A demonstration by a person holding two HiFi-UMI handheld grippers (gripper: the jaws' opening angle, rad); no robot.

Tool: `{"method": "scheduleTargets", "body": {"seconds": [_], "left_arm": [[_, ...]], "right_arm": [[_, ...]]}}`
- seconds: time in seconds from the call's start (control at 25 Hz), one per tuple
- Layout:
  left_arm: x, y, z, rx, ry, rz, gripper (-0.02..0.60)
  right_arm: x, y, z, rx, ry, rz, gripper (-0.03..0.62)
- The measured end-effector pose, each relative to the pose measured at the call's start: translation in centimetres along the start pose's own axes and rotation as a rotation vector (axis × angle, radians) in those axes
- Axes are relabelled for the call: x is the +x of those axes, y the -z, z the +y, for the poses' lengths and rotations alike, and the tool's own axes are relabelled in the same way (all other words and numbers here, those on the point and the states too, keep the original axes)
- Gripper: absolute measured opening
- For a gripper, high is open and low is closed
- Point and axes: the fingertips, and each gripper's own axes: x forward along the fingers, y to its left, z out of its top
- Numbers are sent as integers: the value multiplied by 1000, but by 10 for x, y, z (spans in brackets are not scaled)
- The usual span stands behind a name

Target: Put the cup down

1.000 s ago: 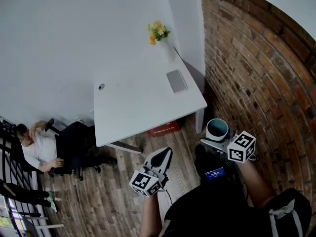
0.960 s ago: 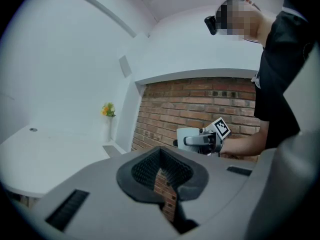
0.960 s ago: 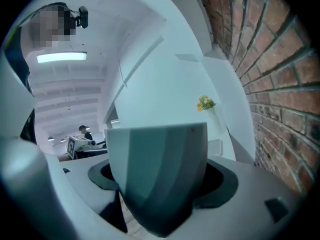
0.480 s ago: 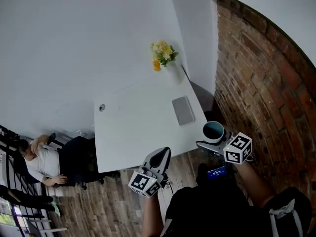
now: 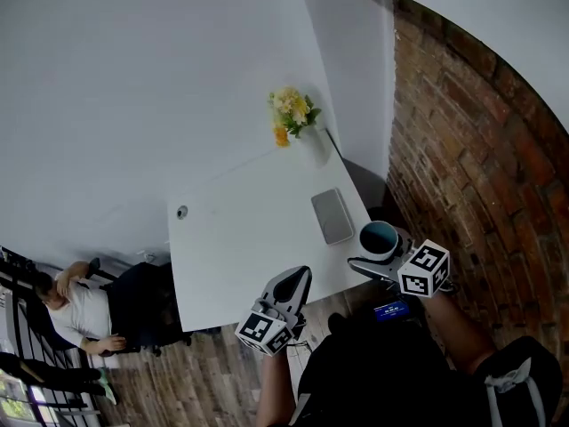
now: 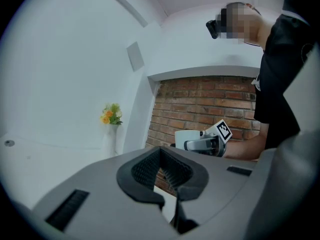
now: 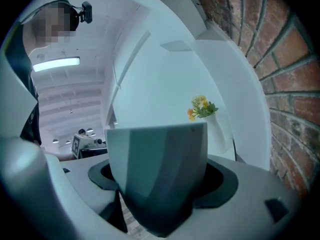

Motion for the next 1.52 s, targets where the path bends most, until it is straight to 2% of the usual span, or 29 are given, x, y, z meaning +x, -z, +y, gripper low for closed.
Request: {"method": "scheduleTargets", "body": {"seconds": [0.16, 0.52, 0.72, 1.2, 1.52], "left_arm": [[2, -6, 8, 12, 27, 1, 8], [-3, 1, 20, -15, 37, 13, 8], [-3, -6, 20, 1, 53, 3, 8], [0, -4, 24, -2, 51, 10, 8], [5, 7, 33, -32, 32, 35, 8]], "right_arm": [[8, -2, 2, 9, 11, -4, 405], [25, -1, 9, 5, 12, 3, 405], [28, -5, 10, -3, 14, 2, 405], [31, -3, 4, -1, 12, 8, 405], [38, 13, -13, 37, 15, 42, 405]]}}
